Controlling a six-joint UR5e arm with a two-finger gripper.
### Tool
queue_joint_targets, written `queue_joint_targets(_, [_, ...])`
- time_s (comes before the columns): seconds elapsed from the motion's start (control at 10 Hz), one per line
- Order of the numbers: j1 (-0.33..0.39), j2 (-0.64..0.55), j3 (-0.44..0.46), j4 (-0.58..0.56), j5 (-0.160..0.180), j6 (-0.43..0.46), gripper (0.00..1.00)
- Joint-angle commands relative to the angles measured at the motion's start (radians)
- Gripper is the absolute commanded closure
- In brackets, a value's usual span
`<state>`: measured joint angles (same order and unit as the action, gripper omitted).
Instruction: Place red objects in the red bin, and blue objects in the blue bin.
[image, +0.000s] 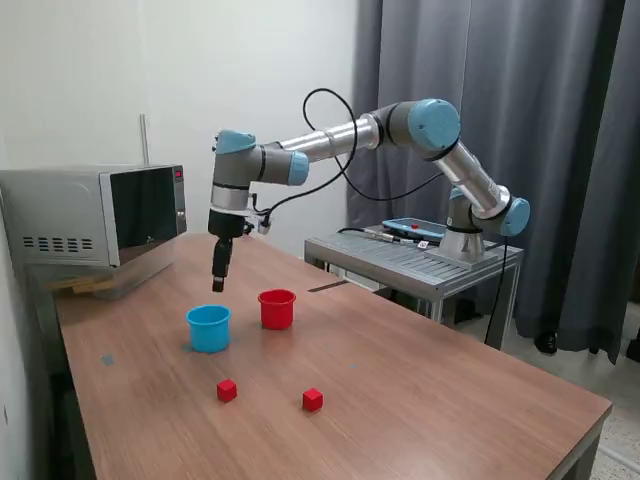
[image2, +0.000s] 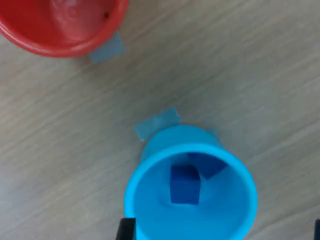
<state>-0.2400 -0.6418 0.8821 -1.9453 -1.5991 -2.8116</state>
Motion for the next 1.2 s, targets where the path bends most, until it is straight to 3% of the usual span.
queue_joint_targets(0.0, [0.002,-0.018,-0.005,0.069,0.002,-0.015,0.0])
queue_joint_targets(0.2, [0.007,-0.024,-0.011,0.126,0.004,-0.019,0.0])
queue_joint_targets(0.7, [0.05,-0.027,-0.017,0.126,0.005,-0.071,0.0])
queue_joint_targets(1.1, [0.076,-0.03,-0.017,0.124,0.004,-0.181,0.0])
